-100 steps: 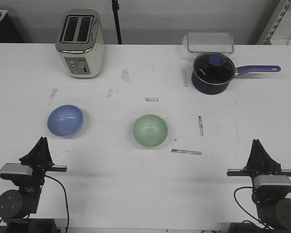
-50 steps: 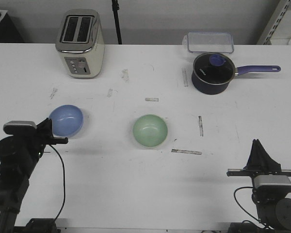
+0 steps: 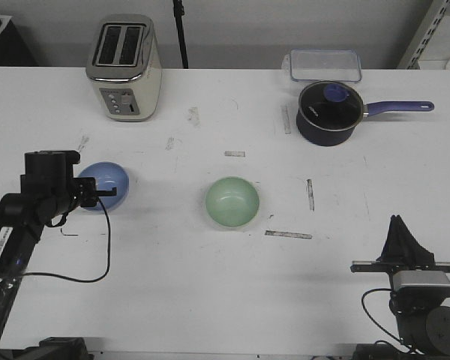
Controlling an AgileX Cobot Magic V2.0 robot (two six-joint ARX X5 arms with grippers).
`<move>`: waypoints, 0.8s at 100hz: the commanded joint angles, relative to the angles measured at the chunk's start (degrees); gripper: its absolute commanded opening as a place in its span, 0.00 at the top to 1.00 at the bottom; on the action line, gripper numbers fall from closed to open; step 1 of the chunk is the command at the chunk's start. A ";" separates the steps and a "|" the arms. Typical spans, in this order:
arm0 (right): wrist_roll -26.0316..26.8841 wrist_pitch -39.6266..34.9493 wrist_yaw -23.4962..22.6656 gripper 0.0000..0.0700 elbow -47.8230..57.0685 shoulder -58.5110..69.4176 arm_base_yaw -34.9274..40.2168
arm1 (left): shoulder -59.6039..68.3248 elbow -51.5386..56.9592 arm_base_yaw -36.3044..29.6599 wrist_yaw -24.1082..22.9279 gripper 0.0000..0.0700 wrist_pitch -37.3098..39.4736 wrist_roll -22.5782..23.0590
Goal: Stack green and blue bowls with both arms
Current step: 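Move the left gripper to the light blue bowl's rim and lower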
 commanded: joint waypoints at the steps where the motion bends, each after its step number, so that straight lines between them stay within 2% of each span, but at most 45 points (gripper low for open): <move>1: 0.55 0.52 0.00 0.98 -0.15 -0.09 0.04 | 2.47 3.87 0.17 0.90 1.00 -1.77 -3.26; 14: 0.55 0.52 0.00 0.98 -0.15 -0.09 0.04 | 6.40 7.65 2.08 1.40 1.00 -6.45 -11.41; 23: 0.55 0.52 0.00 0.98 -0.15 -0.09 0.04 | 8.20 8.76 4.15 3.58 1.00 -8.48 -14.93; 37: 0.55 0.52 0.00 0.98 -0.15 -0.09 0.04 | 8.98 8.81 7.76 9.29 1.00 -9.77 -16.61; 46: 0.55 0.52 0.00 0.98 -0.15 -0.09 0.04 | 9.11 8.81 10.86 9.70 0.98 -9.49 -16.59; 69: 0.55 0.52 0.00 0.98 -0.15 -0.09 0.04 | 10.67 8.79 16.35 9.70 0.63 -8.44 -15.54; 80: 0.55 0.52 0.00 0.98 -0.15 -0.09 0.04 | 12.50 8.79 16.94 9.68 0.52 -7.87 -13.73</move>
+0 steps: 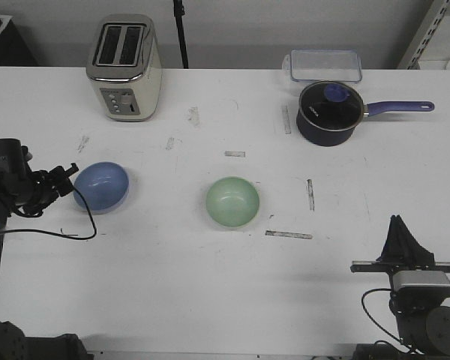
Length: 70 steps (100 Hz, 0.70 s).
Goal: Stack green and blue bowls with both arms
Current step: 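Move the left gripper to the light blue bowl's rim and lower, then close the left gripper on the blue bowl's rim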
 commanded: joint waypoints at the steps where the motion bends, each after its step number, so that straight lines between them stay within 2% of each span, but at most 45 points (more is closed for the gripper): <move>1: 0.55 0.52 0.00 0.98 -0.15 -0.09 0.04 | 2.21 1.14 0.52 -0.02 0.52 0.55 2.12; 11: 0.55 0.52 0.00 0.98 -0.15 -0.09 0.04 | 4.31 1.11 0.50 0.00 0.46 1.81 2.71; 38: 0.55 0.52 0.00 0.98 -0.15 -0.09 0.04 | 10.45 1.11 -0.33 0.02 0.46 5.18 4.20; 70: 0.55 0.52 0.00 0.98 -0.15 -0.09 0.04 | 16.35 1.05 -2.08 0.00 0.49 4.50 4.68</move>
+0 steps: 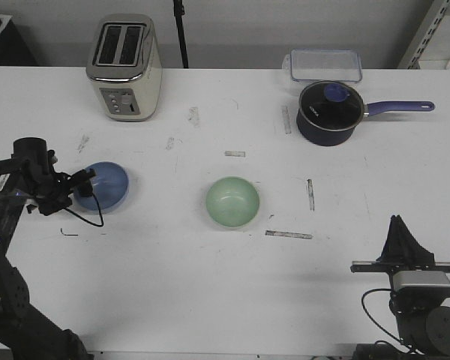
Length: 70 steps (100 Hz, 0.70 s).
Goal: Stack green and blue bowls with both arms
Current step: 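Close the left gripper on the blue bowl's rim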
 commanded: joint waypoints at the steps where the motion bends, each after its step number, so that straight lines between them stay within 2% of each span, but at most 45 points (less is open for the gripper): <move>1: 0.55 0.52 0.00 0.98 -0.15 -0.09 0.04 | 1.27 1.05 -0.24 0.00 0.49 -0.04 0.77; 5: 0.55 0.52 0.00 0.98 -0.15 -0.09 0.04 | 1.40 1.03 -0.35 0.00 0.52 -0.02 0.77; 15: 0.55 0.52 0.00 0.98 -0.15 -0.09 0.04 | 1.53 1.03 -0.61 0.00 0.77 0.00 0.74; 26: 0.55 0.52 0.00 0.98 -0.15 -0.09 0.04 | 1.53 1.03 -0.61 0.00 0.89 -0.02 0.70; 39: 0.55 0.52 0.00 0.98 -0.15 -0.09 0.04 | 1.36 1.03 -0.72 0.00 0.90 0.07 -0.39; 46: 0.55 0.52 0.00 0.98 -0.15 -0.09 0.04 | 0.66 1.03 -1.20 0.02 1.00 0.02 -1.31; 70: 0.55 0.52 0.00 0.98 -0.15 -0.09 0.04 | -3.21 1.51 -2.91 0.26 1.00 -0.98 -4.57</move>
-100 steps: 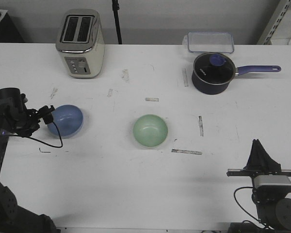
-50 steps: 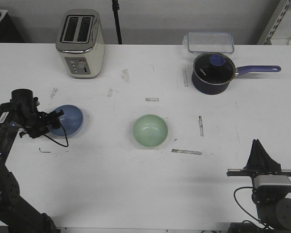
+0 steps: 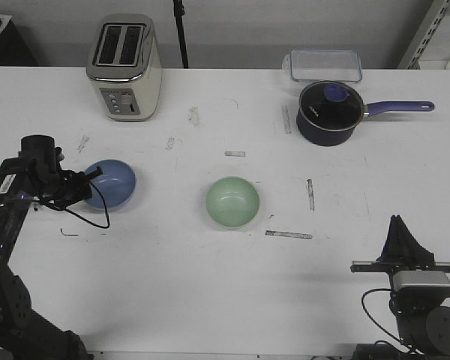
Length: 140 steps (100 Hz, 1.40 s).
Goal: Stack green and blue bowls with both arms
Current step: 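Close the left gripper on the blue bowl's rim, then lift the blue bowl with the left gripper and lower it into the green bowl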
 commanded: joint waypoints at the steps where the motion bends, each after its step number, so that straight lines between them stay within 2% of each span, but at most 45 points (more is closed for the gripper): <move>1: 0.55 0.52 0.00 0.98 -0.15 -0.09 0.04 | -0.68 1.62 -0.02 0.15 1.00 -0.74 -1.97; 19: 0.55 0.52 0.00 0.98 -0.15 -0.09 0.04 | -2.82 5.22 -2.21 0.15 1.00 -5.11 -2.01; 34: 0.55 0.52 0.00 0.98 -0.15 -0.09 0.04 | -3.08 10.62 -6.82 0.15 1.00 -7.54 -2.03; 60: 0.55 0.52 0.00 0.98 -0.15 -0.09 0.04 | -2.84 14.34 -20.94 0.13 1.00 -4.44 -3.65; 95: 0.55 0.52 0.00 0.98 -0.15 -0.09 0.04 | 2.99 16.06 -39.08 0.17 1.00 1.07 -9.62; 109: 0.55 0.52 0.00 0.98 -0.15 -0.09 0.04 | 5.88 16.74 -42.64 0.17 1.00 3.15 -10.25; 140: 0.55 0.52 0.00 0.98 -0.15 -0.09 0.04 | 10.36 16.74 -45.09 0.13 1.00 5.03 -12.55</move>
